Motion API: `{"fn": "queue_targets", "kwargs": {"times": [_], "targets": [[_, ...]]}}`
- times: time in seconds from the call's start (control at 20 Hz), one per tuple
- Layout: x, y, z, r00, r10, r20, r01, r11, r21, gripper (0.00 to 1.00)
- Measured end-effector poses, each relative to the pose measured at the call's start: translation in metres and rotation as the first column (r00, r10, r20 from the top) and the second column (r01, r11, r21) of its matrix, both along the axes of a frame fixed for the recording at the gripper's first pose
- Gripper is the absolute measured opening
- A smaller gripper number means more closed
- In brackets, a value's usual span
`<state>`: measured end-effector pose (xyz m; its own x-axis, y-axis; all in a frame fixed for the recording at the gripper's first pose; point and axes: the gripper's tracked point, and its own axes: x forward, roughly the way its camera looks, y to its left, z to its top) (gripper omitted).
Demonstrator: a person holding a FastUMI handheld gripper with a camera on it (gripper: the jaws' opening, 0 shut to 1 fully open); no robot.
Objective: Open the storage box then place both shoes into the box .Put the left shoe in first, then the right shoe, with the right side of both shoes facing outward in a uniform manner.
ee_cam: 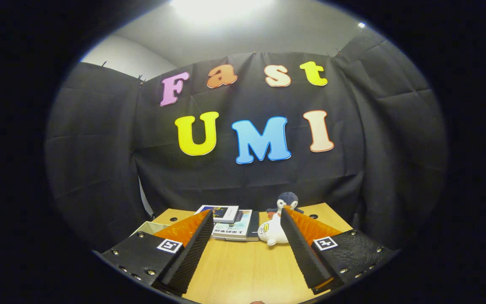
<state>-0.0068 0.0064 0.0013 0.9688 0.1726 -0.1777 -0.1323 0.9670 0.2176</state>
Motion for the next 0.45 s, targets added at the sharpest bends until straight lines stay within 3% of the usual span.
{"fn": "queue_targets", "kwargs": {"times": [0.25, 0.45], "targets": [[-0.004, -0.024, 0.003, 0.997, -0.066, 0.029, 0.065, 0.997, 0.038, 0.97], [0.001, -0.027, 0.001, 0.996, -0.075, 0.048, 0.073, 0.996, 0.042, 0.97]]}}
